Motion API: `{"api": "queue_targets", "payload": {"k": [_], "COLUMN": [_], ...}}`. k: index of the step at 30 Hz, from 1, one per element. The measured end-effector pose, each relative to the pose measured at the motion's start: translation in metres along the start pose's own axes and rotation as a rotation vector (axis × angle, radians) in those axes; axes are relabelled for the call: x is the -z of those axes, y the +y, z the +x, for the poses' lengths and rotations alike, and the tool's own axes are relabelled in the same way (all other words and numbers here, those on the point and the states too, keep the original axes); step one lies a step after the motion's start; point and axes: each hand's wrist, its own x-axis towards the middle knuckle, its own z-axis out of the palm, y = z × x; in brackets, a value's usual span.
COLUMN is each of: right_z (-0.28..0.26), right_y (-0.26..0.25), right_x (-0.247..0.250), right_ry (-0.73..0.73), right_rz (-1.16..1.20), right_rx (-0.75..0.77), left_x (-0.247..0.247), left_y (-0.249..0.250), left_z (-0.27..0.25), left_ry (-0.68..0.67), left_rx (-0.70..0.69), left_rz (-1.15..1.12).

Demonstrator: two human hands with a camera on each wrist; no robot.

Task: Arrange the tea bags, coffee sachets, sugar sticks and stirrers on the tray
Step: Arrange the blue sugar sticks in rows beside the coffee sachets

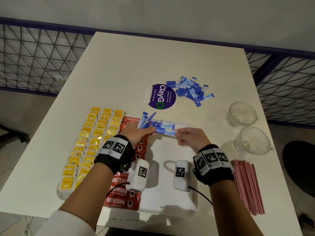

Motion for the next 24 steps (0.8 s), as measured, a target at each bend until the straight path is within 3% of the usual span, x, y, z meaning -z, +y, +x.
{"api": "queue_targets", "payload": {"k": [6,14,24], "right_z": [0.009,0.023,0.033], "right_y": [0.013,0.016,0.013], "right_x": [-0.002,-0.017,-0.025], "right_ry": [0.035,0.033,0.132], "right_rz": [0.038,-0.084,-0.147], "right_rx": [-0.108,-0.192,-0.254], "left_x": [0.009,0.015,0.025], "left_y": [-0.002,0.002,0.006], "left_z": [0.008,0.008,0.008], "left_ry": [0.085,0.070,0.033], "left_rx": [-0.020,0.017,0.024], "left_rz": [0.214,0.148,0.102]}}
